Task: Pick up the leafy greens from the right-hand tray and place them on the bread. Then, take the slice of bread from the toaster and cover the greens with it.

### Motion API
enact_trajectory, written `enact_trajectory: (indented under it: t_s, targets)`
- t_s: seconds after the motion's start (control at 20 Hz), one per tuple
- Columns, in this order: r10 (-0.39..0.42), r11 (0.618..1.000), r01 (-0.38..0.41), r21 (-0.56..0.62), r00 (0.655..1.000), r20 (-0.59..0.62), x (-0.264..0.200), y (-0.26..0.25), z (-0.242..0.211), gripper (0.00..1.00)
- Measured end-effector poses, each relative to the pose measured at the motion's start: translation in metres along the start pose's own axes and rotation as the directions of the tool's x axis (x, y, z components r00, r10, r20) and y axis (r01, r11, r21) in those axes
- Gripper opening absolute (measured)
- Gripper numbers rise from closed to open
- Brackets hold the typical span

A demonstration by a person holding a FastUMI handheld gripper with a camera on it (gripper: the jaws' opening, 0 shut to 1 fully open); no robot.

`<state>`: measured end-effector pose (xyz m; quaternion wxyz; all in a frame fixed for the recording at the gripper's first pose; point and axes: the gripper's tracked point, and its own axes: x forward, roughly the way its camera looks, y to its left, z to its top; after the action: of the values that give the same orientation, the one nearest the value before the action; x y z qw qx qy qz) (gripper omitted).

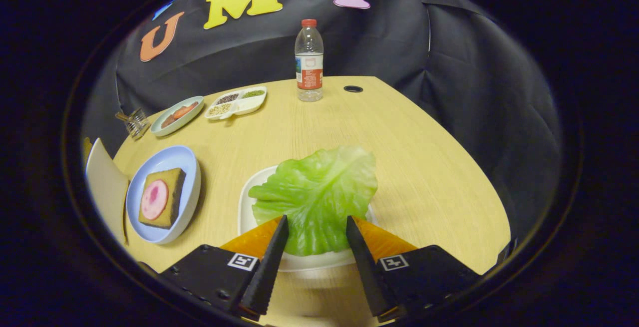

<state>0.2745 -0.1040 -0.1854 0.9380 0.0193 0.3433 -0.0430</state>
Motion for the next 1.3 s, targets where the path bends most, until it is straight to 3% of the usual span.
enact_trajectory:
  t_s: [0.25,0.3,0.4,0.55,0.95,1.3]
  targets:
    - [0.001,1.000,-0.001,-0.003,1.000,-0.002,0.002,0.005,0.000,0.33]
    - [0.029,1.000,-0.029,-0.002,1.000,-0.002,0.000,0.009,0.004,0.33]
    - [0.007,1.000,-0.007,-0.002,1.000,-0.010,0.001,0.010,0.001,0.04]
    - [-0.017,1.000,0.017,-0.007,1.000,0.005,-0.006,0.011,0.003,0.00]
    - [0.038,0.999,-0.034,-0.039,0.992,0.118,-0.077,0.042,0.041,0.00]
    - [0.146,0.984,-0.122,-0.129,0.969,0.201,-0.129,0.123,0.064,0.00]
